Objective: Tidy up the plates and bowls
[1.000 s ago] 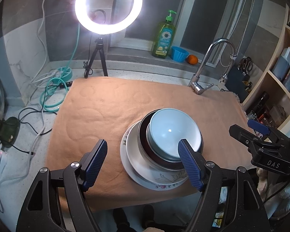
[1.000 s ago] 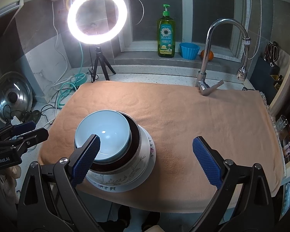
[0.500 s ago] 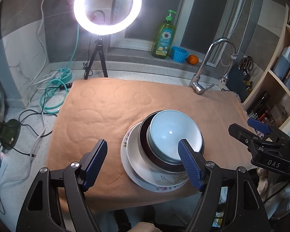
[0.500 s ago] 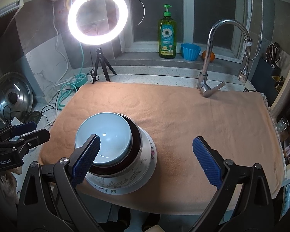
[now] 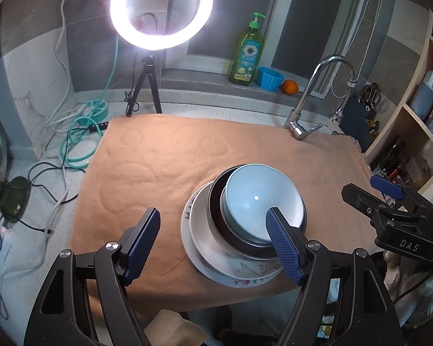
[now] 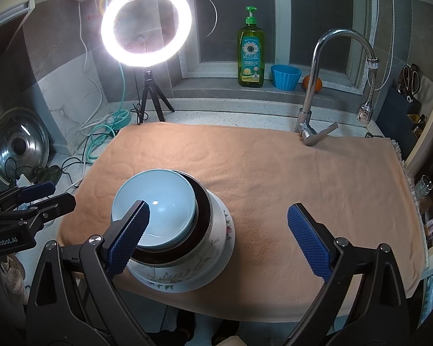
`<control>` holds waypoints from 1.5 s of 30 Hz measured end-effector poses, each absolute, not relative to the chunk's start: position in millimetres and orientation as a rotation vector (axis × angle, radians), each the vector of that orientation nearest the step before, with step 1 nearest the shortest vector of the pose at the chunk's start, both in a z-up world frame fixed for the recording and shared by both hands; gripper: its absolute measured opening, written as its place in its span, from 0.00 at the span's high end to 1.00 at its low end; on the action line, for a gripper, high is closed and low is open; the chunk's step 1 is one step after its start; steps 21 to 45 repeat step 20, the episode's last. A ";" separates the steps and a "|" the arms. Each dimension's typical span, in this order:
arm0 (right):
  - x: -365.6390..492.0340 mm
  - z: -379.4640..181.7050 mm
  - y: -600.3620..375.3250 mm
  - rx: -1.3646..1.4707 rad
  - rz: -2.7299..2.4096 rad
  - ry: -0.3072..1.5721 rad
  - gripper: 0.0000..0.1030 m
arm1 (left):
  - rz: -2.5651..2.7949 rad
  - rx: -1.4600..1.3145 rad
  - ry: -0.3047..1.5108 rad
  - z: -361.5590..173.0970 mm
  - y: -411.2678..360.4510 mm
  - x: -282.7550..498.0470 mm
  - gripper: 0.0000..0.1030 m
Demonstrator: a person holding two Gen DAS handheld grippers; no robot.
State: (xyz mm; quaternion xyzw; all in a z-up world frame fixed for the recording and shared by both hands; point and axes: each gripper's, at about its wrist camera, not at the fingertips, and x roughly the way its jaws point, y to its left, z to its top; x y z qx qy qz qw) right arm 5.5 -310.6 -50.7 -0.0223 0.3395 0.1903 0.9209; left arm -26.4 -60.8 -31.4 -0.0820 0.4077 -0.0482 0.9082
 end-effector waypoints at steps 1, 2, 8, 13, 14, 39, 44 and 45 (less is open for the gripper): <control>5.0 -51.0 -311.3 -0.043 0.391 0.699 0.05 | -0.101 -0.169 0.839 -31.2 -60.9 -26.6 0.27; 4.8 -51.0 -311.3 -0.042 0.391 0.700 0.05 | -0.100 -0.169 0.839 -31.0 -61.0 -26.8 0.27; 5.7 -51.0 -310.9 -0.042 0.391 0.701 0.05 | -0.099 -0.180 0.853 -32.0 -60.7 -24.9 0.27; 9.3 -51.9 -307.5 -0.042 0.395 0.708 0.05 | -0.086 -0.174 0.849 -30.2 -61.0 -24.2 0.27; 9.1 -51.9 -307.6 -0.042 0.395 0.708 0.05 | -0.084 -0.173 0.847 -29.8 -60.6 -23.9 0.27; 10.9 -53.7 -305.0 -0.041 0.396 0.709 0.05 | -0.069 -0.162 0.828 -29.0 -61.1 -22.5 0.27; 10.9 -53.7 -305.0 -0.041 0.396 0.709 0.05 | -0.069 -0.162 0.828 -29.0 -61.1 -22.5 0.27; 10.9 -53.7 -305.0 -0.041 0.396 0.709 0.05 | -0.069 -0.162 0.828 -29.0 -61.1 -22.5 0.27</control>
